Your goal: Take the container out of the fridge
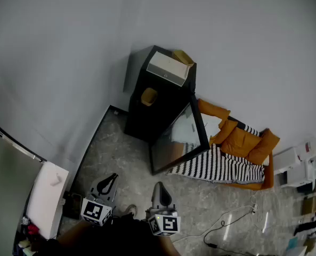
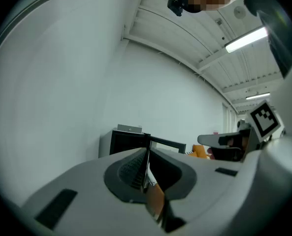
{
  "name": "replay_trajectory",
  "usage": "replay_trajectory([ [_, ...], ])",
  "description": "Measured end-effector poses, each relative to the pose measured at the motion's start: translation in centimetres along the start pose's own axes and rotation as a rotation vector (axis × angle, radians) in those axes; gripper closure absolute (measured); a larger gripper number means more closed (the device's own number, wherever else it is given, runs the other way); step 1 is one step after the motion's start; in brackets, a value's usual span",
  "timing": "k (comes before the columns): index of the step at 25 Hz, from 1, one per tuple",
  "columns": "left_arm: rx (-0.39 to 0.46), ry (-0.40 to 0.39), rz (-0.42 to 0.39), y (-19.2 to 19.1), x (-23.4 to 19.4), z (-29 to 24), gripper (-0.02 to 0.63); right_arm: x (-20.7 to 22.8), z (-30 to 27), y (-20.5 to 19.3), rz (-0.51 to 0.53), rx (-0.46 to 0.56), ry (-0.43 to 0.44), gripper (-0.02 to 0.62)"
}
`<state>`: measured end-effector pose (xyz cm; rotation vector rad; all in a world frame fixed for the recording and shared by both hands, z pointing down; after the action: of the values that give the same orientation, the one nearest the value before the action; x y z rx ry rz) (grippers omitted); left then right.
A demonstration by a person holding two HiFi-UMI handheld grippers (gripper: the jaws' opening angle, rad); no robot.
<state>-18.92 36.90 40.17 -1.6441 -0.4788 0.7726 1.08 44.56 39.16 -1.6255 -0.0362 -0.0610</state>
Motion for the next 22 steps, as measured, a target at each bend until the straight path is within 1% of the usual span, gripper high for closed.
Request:
replay_trajectory([
  [6,-0.003,-0.008,0.009,-0.9,-0.5,0.1,0.589,-0.3,-0.1,0.1,0.009,-0.002,-0.003,0.595],
  [9,0.000,-0.004,0.012,-0.6,-0.6,0.1,0.589,-0.3,-0.1,-0.1,0.006,-0.020,-0.016,0.595],
  [13,0.007,0.004,0.012,-0.1,-0.9,0.2,0.589,-0.5,-0.3,-0.1,0.000,-0.018,-0.024,0.595],
  [17,0.008,0.020,-0.006,0.0,-1.6,0.5,0.589,-1.3,-0.8,0.0,0.001,-0.014,-0.014,0.595],
  [22,0.019,0.028,-0.010,0.4,-3.2,1.7,0.589,-3.2,-1.3,-0.1,0.015,-0.022,-0.011,0.595],
])
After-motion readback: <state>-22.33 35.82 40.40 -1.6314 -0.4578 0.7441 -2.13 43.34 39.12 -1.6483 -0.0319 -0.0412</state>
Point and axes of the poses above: the fingertips, and each gripper's own axes: z backward along the fingers, x to its right, y out of its top, the point moved 7 cm from there along z, backward along the fingers, and after that the axes turned 5 degrees about z, right-handed, at the moved point
